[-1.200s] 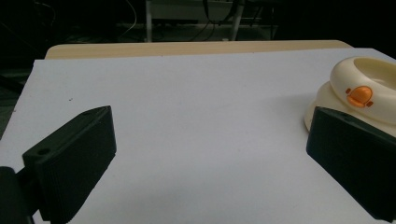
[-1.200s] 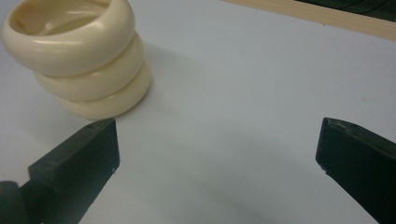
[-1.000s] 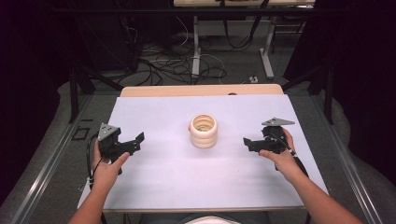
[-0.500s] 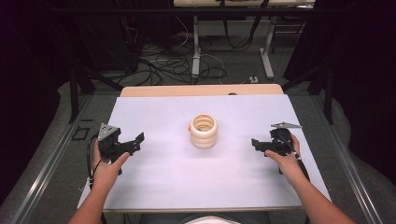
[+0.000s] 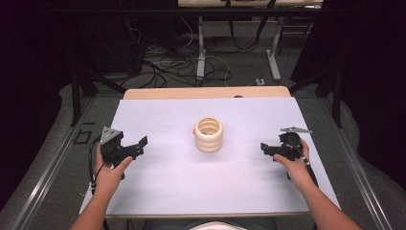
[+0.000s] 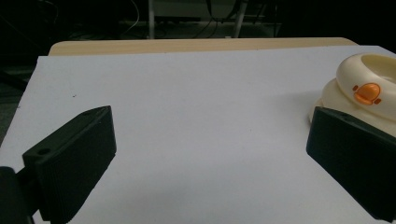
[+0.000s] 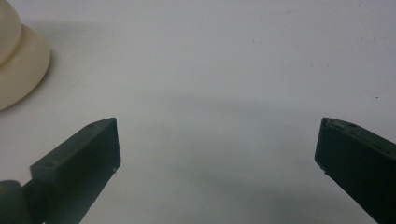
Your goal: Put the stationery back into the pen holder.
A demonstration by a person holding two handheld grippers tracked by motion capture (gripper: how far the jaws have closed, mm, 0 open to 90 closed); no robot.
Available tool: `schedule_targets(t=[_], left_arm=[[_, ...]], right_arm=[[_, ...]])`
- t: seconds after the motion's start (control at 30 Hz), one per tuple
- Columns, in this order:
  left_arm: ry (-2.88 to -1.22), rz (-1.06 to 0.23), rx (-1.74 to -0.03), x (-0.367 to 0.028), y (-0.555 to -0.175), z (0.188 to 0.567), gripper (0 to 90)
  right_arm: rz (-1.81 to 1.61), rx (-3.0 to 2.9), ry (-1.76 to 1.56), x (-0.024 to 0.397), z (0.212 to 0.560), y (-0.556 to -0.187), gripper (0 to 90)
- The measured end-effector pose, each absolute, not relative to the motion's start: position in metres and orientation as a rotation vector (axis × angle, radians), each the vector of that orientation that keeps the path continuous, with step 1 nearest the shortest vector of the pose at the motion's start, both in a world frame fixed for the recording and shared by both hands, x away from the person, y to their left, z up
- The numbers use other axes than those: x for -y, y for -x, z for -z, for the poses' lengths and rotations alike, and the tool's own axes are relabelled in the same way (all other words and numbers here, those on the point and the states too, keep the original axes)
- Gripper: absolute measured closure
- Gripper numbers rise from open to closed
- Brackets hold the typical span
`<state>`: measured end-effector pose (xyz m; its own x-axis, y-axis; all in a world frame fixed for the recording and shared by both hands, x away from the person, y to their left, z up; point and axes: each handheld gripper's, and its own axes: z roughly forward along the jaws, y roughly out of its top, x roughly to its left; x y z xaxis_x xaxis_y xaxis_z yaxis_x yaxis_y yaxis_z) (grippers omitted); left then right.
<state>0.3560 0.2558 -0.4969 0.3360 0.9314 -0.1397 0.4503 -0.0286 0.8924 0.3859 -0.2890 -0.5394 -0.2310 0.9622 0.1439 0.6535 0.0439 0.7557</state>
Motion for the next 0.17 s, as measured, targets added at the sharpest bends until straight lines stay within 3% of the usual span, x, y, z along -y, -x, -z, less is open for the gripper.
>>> schedule_targets(t=[0.17], left_arm=[[-1.639,-0.63,-1.268,-0.2563,-0.3564,0.4969,1.5]], right_arm=[[-1.038,-1.913,-1.635,0.2911,0.5394,-0.3861,0.0]])
